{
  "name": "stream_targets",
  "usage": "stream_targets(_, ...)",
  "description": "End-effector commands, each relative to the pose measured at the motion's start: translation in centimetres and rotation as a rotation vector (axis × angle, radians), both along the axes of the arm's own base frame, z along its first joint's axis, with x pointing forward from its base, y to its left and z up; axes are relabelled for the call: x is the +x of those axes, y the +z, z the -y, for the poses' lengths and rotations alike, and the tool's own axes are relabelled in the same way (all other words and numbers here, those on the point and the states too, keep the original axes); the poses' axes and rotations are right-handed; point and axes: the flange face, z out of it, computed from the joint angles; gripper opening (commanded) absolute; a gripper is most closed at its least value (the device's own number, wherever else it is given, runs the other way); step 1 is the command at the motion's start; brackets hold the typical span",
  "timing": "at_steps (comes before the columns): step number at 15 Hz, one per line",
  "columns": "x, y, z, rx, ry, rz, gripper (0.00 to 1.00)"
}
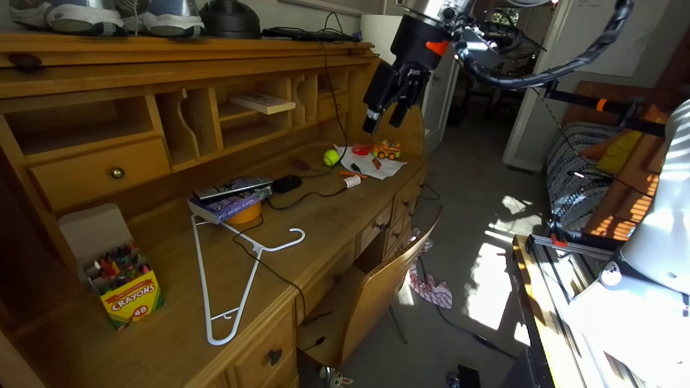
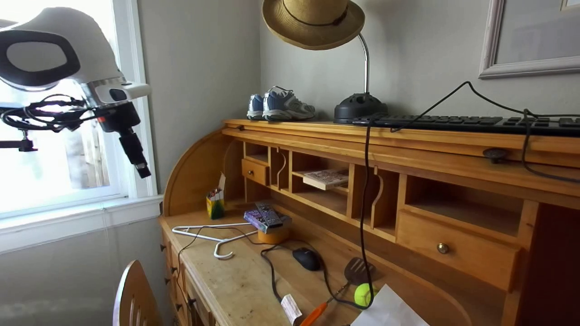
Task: Turn the book to the left
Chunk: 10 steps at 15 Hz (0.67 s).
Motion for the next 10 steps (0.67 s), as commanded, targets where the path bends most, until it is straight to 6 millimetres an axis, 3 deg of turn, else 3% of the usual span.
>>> stream_targets(1,3.3,-1.0,5.2,-0.067,-0.037,0.075,1.00)
stream_targets(2,4.2,-1.1,6.9,-0.097,-0.046,0.095,0.75)
stream_targets(4,6.0,-1.3,10.0,-0.138,-0.066,0.135,0.65)
stream_targets(10,11.3,-1.8,18.1,-0.248,-0.206,0.195,0.18)
